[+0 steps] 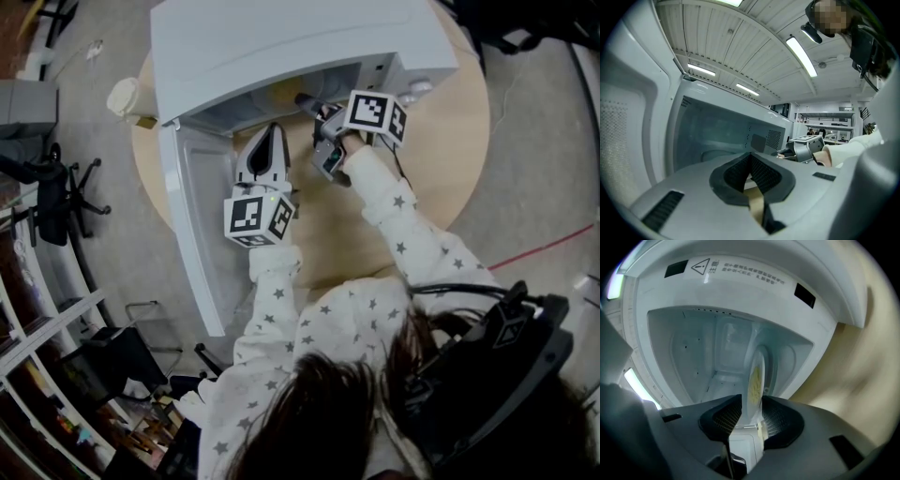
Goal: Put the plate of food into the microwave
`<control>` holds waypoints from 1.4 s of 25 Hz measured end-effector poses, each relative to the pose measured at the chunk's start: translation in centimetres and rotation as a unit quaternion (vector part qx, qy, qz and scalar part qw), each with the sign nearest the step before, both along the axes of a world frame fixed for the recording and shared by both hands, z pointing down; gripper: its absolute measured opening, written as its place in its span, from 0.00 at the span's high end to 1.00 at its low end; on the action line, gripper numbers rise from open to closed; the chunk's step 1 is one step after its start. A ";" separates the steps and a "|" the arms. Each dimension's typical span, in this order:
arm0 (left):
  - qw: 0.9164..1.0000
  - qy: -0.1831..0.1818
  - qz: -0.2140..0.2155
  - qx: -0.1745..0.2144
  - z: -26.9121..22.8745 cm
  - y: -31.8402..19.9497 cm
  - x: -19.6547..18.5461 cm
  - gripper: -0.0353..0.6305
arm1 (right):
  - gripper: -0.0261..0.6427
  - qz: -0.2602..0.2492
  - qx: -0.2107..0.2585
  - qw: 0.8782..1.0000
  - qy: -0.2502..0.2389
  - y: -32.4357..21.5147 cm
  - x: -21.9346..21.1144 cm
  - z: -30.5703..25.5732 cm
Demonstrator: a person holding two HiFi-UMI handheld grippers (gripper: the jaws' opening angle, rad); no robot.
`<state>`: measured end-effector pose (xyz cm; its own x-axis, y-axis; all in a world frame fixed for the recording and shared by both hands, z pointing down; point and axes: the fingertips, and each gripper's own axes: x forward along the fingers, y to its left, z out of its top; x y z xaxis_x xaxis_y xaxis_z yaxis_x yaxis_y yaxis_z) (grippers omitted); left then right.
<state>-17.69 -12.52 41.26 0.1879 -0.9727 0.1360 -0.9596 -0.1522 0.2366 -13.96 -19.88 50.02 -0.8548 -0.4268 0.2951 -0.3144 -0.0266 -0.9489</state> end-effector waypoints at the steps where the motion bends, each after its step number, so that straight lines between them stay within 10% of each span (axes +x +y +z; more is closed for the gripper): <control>1: 1.000 0.000 -0.001 0.000 0.0 0.0 -0.1 0.94 | 0.78 -0.004 0.008 1.000 0.005 -0.1 -0.1 -0.1; 18: 1.000 0.002 0.001 -0.010 1.0 -0.4 0.3 0.94 | 0.71 -0.138 0.115 0.966 0.188 0.2 -0.3 1.6; 35: 1.000 -0.004 -0.006 -0.014 0.9 0.3 1.6 0.94 | 0.72 -0.151 0.102 0.977 0.113 2.5 1.2 -0.3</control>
